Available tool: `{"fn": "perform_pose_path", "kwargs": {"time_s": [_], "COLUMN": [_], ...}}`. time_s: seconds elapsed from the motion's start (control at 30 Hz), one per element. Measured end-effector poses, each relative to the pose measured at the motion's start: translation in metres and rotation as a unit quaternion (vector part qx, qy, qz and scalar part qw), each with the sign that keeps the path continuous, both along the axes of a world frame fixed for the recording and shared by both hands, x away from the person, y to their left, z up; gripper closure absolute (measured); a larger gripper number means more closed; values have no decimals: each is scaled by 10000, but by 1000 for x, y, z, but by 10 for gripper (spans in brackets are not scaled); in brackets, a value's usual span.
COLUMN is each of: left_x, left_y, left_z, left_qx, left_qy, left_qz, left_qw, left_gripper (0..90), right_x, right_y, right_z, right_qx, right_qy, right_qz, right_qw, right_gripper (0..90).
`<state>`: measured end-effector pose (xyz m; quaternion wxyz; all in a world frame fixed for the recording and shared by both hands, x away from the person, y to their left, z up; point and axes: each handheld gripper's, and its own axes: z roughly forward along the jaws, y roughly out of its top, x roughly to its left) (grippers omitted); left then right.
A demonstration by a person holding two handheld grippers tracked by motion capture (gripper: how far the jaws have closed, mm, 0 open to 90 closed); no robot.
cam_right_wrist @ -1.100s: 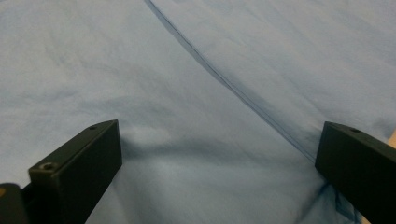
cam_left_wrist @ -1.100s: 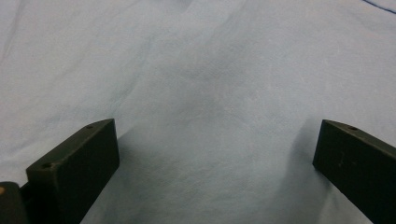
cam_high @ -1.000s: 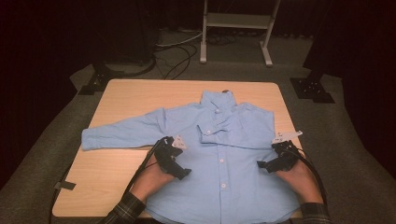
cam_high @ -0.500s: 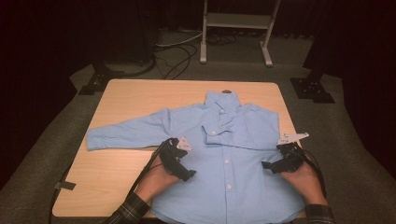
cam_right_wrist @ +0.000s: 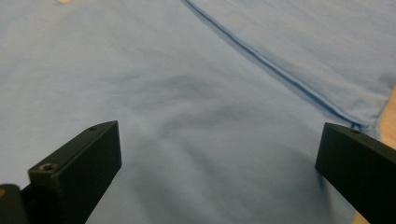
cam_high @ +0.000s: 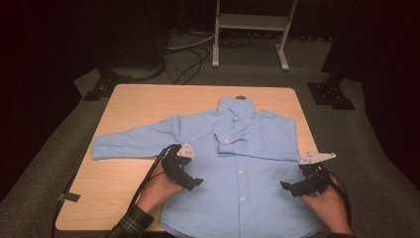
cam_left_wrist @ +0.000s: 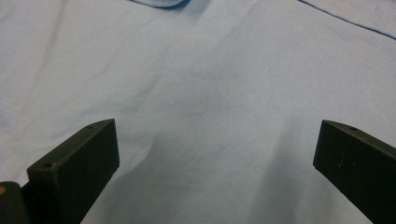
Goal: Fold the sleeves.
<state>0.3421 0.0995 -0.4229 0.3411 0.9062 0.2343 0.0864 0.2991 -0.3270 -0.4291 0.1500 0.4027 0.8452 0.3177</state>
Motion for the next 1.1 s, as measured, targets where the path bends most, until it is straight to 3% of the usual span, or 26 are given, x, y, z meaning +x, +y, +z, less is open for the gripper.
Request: {"fn": "perform_pose_path", "kwargs": {"time_s": [0.13, 0.27, 0.47, 0.57, 0.9, 1.1], "left_x": [1, 2, 5, 8, 13, 16], "left_y": [9, 21, 41, 63, 113, 130], "left_z": [4, 7, 12, 19, 32, 31], "left_qx": [-68, -148, -141, -206, -388, -272], "left_qy": [-53, -92, -170, -271, -503, -560], "left_qz": [71, 140, 237, 408, 844, 1061], "left_qw": [9999, 9998, 9995, 9986, 9944, 9924], "left_gripper": [0, 0, 0, 0, 0, 0], "right_x": [-15, -24, -21, -18, -17, -18], "right_y": [11, 27, 48, 53, 53, 52], "right_z": [0, -3, -8, -14, -18, -18], "right_qx": [203, 228, 261, 212, 174, 210], "right_qy": [-72, -106, -177, -177, -171, -215], "right_qz": [42, 150, 223, 236, 230, 228], "right_qw": [9998, 9996, 9993, 9993, 9994, 9993], "right_gripper": [1, 1, 0, 1, 0, 0]}}
